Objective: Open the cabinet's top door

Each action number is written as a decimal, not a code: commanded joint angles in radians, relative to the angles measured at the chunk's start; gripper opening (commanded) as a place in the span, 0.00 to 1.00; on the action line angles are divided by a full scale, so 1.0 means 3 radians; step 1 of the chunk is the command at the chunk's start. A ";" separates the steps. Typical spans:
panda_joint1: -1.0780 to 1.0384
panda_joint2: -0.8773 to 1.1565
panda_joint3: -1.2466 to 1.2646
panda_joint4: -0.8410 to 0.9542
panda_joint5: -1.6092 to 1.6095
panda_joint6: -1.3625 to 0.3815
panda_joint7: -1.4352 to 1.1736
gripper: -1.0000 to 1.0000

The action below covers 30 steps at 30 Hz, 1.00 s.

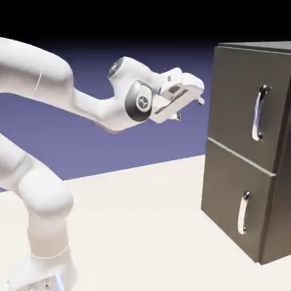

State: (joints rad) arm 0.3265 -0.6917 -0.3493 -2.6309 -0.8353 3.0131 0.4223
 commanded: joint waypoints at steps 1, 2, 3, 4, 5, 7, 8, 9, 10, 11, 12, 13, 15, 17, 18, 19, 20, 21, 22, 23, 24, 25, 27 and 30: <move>0.0055 -0.0021 -0.0061 0.0031 -0.0145 -0.0004 -0.0055 0.50; 0.0109 -0.0042 -0.0121 0.0062 -0.0290 -0.0008 -0.0111 0.50; 0.0164 -0.0063 -0.0182 0.0093 -0.0435 -0.0012 -0.0166 0.50; 0.0218 -0.0085 -0.0243 0.0124 -0.0580 -0.0017 -0.0221 0.50; 0.0273 -0.0106 -0.0303 0.0155 -0.0725 -0.0021 -0.0277 0.50; 0.0382 -0.0148 -0.0424 0.0218 -0.1015 -0.0029 -0.0387 0.50; 0.0437 -0.0169 -0.0485 0.0249 -0.1160 -0.0033 -0.0443 0.50; 0.0491 -0.0190 -0.0546 0.0280 -0.1305 -0.0037 -0.0498 0.50; 0.0546 -0.0211 -0.0606 0.0311 -0.1450 -0.0042 -0.0553 0.50; 0.0601 -0.0232 -0.0667 0.0342 -0.1595 -0.0046 -0.0609 0.50; 0.0655 -0.0253 -0.0728 0.0373 -0.1740 -0.0050 -0.0664 0.50; 0.0710 -0.0275 -0.0788 0.0404 -0.1885 -0.0054 -0.0719 0.50; 0.0819 -0.0317 -0.0909 0.0466 -0.2175 -0.0062 -0.0830 0.50; 0.0928 -0.0359 -0.1031 0.0529 -0.2465 -0.0071 -0.0941 0.50; 0.0983 -0.0380 -0.1091 0.0560 -0.2610 -0.0075 -0.0996 0.50; 0.1037 -0.0401 -0.1152 0.0591 -0.2755 -0.0079 -0.1051 0.50; 0.1092 -0.0422 -0.1212 0.0622 -0.2899 -0.0083 -0.1107 0.50; 0.1146 -0.0444 -0.1273 0.0653 -0.3044 -0.0087 -0.1162 0.50; 0.1201 -0.0465 -0.1334 0.0684 -0.3189 -0.0091 -0.1217 0.50; 0.1256 -0.0486 -0.1394 0.0715 -0.3334 -0.0096 -0.1273 0.50; 0.1310 -0.0507 -0.1455 0.0746 -0.3479 -0.0100 -0.1328 0.50; 0.1365 -0.0528 -0.1516 0.0777 -0.3624 -0.0104 -0.1383 0.50; 0.1474 -0.0570 -0.1637 0.0839 -0.3914 -0.0112 -0.1494 0.50; 0.1638 -0.0634 -0.1819 0.0933 -0.4349 -0.0125 -0.1660 0.50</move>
State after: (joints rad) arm 0.8178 -0.8818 -0.8948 -2.3511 -2.1400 2.9757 -0.0757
